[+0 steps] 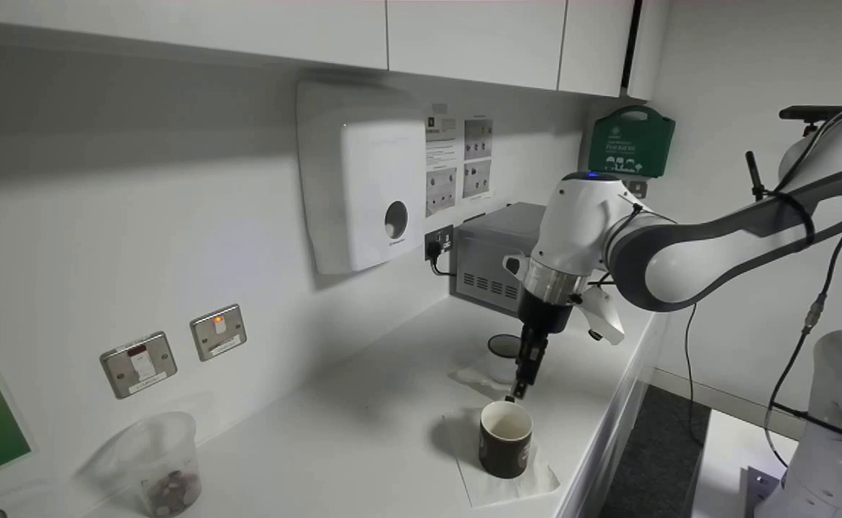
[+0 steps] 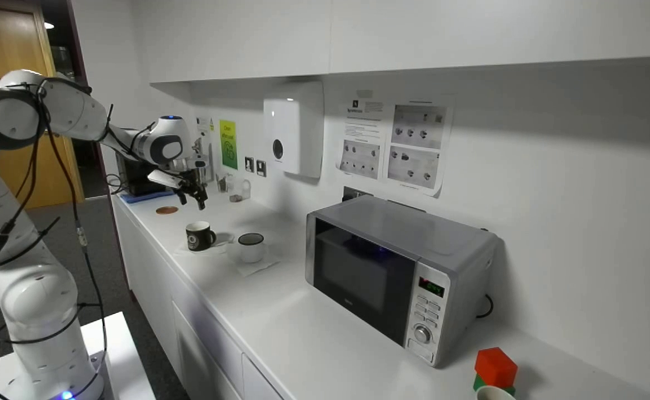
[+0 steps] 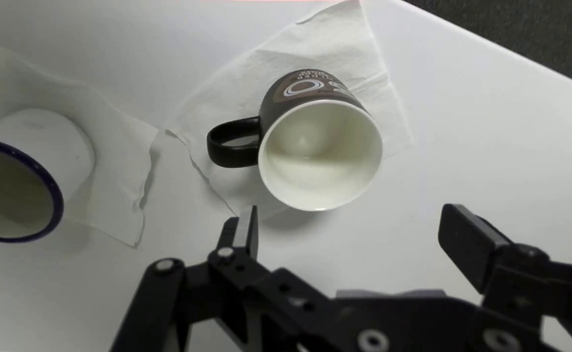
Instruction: Take the two cups off the paper towels, the stack the paper towels on the counter
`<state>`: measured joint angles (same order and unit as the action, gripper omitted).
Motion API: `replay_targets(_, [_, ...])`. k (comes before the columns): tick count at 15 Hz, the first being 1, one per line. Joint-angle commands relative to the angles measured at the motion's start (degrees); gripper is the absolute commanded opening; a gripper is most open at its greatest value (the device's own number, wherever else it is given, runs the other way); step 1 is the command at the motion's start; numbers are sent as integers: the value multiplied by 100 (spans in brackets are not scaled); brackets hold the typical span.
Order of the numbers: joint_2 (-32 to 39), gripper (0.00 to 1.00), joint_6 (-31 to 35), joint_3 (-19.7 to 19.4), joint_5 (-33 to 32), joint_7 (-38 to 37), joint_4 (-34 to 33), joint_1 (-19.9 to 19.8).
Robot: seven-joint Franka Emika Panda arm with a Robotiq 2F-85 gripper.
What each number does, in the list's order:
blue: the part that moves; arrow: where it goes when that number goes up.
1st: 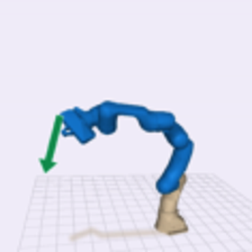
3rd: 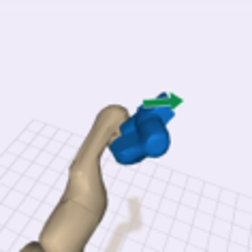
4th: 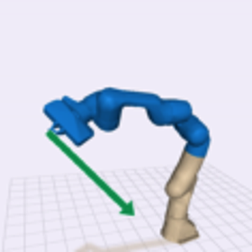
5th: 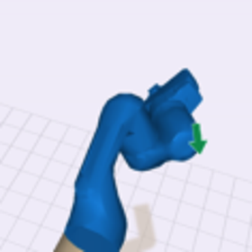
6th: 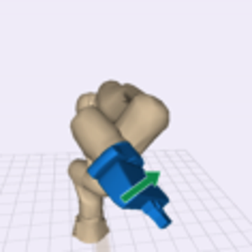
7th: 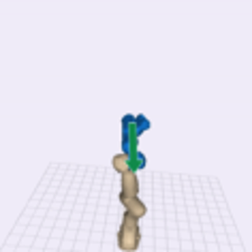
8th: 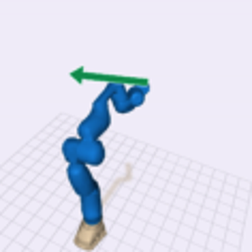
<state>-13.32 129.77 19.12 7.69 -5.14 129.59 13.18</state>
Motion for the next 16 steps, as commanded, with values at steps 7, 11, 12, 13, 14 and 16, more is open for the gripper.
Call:
replay_targets(7, [140,100,-780,-416,22,2007,-187,314])
replay_targets(11, [141,100,-825,-463,23,2191,-195,312])
replay_targets(12, [141,100,-825,-462,23,2192,-196,316])
replay_targets(13, [105,100,-761,-476,-9,2291,-134,315])
replay_targets(14, [99,100,-710,-502,25,2435,-109,327])
replay_targets(16, [175,100,-688,-534,61,2626,-155,332])
